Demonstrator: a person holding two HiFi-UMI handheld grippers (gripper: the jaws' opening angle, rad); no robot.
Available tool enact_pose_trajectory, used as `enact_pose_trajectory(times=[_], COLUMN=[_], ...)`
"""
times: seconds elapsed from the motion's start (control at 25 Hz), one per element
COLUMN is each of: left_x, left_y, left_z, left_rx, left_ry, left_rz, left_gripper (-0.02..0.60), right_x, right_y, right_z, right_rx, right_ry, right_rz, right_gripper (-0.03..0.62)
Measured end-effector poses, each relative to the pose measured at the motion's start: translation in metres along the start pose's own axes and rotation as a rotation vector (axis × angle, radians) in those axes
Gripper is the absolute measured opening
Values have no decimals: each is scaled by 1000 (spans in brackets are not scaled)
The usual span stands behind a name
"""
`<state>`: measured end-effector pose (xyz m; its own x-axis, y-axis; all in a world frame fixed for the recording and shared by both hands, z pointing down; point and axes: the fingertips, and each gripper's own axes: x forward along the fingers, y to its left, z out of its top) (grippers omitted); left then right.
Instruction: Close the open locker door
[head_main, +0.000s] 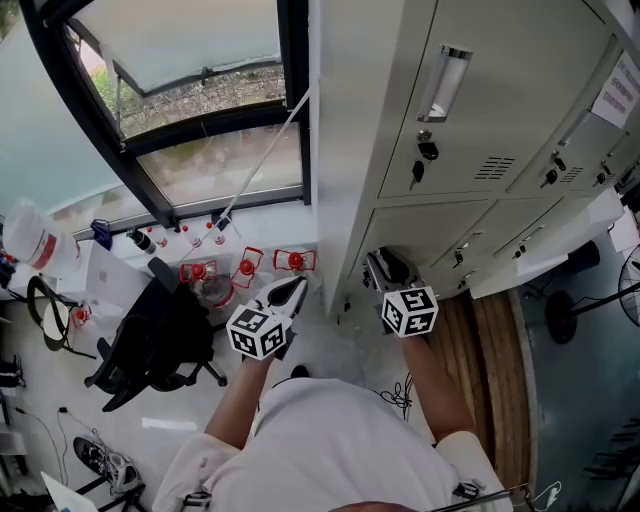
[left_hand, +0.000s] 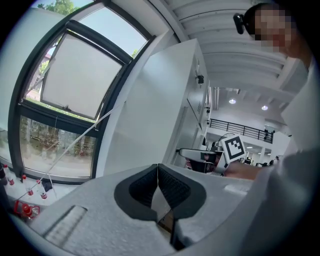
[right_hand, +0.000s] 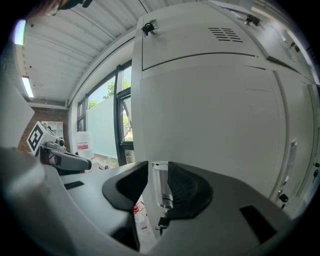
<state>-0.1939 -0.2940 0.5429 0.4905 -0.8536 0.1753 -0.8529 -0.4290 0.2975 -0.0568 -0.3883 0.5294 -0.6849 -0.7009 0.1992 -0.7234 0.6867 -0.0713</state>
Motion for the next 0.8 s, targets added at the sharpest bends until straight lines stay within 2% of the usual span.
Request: enact_pose_trajectory(times=[0.8], left_x=[-5], left_y=[4], left_z=[0], left_rx=[-3], left_ry=[3], left_rz=[1], left_gripper=[15], right_x=[5], right_y=[-3], right_z=[2], right_rx=[5], right_ry=[-7], right_rz=[-20], right_gripper=[112])
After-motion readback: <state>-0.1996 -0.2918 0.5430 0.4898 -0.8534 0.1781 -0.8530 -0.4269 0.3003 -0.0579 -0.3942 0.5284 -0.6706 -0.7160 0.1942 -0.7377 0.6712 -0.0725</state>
